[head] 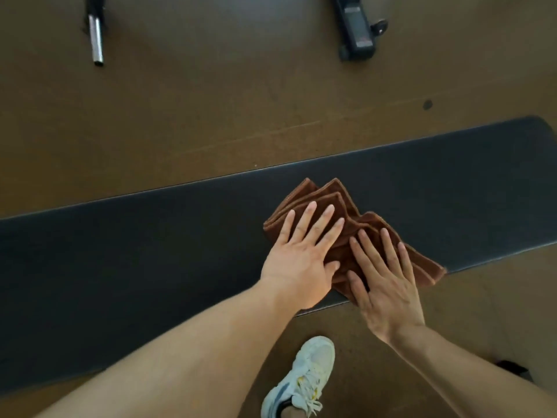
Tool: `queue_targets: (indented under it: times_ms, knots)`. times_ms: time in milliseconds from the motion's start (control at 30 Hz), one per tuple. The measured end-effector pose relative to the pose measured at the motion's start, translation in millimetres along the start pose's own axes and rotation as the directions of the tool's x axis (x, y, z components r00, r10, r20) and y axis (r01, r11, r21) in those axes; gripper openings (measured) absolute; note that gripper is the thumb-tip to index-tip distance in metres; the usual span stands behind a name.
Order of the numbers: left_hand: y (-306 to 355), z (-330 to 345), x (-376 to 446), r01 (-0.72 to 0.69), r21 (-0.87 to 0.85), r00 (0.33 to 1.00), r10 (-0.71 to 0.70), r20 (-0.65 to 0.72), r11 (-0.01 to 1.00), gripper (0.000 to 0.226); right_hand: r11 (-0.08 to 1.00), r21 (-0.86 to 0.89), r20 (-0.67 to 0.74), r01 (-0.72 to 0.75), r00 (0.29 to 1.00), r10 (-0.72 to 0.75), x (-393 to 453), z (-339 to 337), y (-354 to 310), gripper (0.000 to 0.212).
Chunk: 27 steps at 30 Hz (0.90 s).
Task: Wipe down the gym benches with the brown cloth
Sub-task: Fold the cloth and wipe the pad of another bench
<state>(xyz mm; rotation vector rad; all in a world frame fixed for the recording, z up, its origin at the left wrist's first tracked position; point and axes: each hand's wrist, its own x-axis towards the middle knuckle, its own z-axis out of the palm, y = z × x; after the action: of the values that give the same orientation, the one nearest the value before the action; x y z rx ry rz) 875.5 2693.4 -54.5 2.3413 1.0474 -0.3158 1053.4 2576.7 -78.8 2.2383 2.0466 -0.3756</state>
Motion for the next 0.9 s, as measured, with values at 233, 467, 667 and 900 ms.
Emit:
queue_targets:
  times_ms: [233, 467, 667, 900]
  knots:
    - [-130, -14, -108, 0.145, -0.108, 0.987, -0.151, -0.053, 0.984, 0.067, 0.986, -0.047, 0.109, 0.16, 0.982, -0.154, 44, -3, -138, 0.06]
    - [-248, -35, -175, 0.302, -0.182, 0.94, -0.323, -0.105, 0.936, 0.064, 0.984, 0.032, 0.066, 0.174, 0.982, -0.175, 98, 0, -300, 0.058]
    - [-327, -30, -264, 0.391, -0.197, 0.902, -0.417, -0.114, 0.899, 0.064, 0.961, 0.05, 0.08, 0.272, 0.958, -0.276, 94, 11, -418, 0.059]
    - [-405, -31, -337, 0.42, -0.232, 0.882, -0.454, -0.123, 0.877, 0.065, 0.916, 0.013, 0.09, 0.4, 0.912, -0.4, 105, 19, -515, 0.061]
